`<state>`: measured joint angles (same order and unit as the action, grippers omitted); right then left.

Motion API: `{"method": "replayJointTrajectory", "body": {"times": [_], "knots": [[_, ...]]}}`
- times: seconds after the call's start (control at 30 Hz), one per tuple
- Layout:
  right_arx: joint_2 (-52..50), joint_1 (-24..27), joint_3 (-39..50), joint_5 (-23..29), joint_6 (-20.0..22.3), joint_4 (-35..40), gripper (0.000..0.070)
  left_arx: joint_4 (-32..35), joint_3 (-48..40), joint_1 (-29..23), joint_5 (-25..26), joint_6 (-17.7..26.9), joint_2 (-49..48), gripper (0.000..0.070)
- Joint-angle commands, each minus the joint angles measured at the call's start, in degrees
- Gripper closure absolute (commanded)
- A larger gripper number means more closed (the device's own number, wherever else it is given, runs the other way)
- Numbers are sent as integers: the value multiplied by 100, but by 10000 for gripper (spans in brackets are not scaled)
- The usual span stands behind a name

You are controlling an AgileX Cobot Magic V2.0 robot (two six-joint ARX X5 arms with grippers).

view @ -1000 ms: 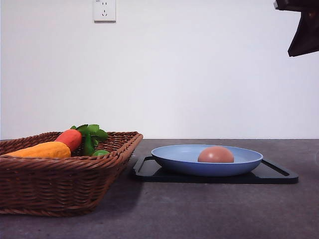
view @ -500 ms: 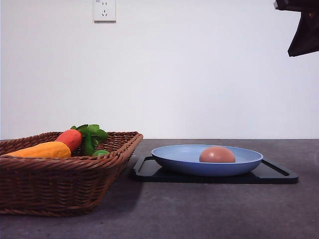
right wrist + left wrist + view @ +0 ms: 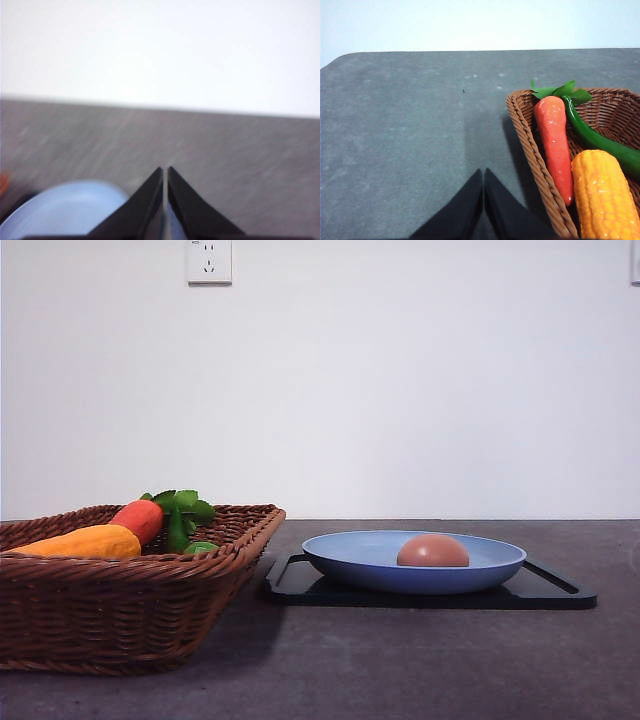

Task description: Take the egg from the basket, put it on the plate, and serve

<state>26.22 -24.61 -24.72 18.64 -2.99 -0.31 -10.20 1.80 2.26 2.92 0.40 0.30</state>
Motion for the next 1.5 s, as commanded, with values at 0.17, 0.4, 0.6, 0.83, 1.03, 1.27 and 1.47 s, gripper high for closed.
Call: {"method": "replayJointTrajectory", "body": {"times": [0.17, 0.4, 0.6, 0.83, 1.03, 1.27, 1.47], "knots": [[-1412, 1227, 1022, -1298, 154, 218, 700, -50, -125, -4, 0, -50, -13, 700], [-2170, 2057, 1671, -1979, 150, 176, 700, -50, -125, -4, 0, -50, -13, 700], [-2356, 2200, 2104, -2085, 130, 154, 700, -50, -125, -4, 2, -50, -13, 700], [-2562, 2207, 2419, -2130, -123, -242, 700, -50, -125, -4, 0, -48, -13, 700], [-2566, 2206, 2419, -2312, -262, -866, 700, -50, -125, -4, 0, -48, -13, 700], [-2566, 2206, 2419, -2311, -259, -871, 700, -50, -125, -4, 0, -50, -13, 700], [-2566, 2206, 2419, -2313, -259, -871, 700, -50, -125, -4, 2, -50, -13, 700]]}}
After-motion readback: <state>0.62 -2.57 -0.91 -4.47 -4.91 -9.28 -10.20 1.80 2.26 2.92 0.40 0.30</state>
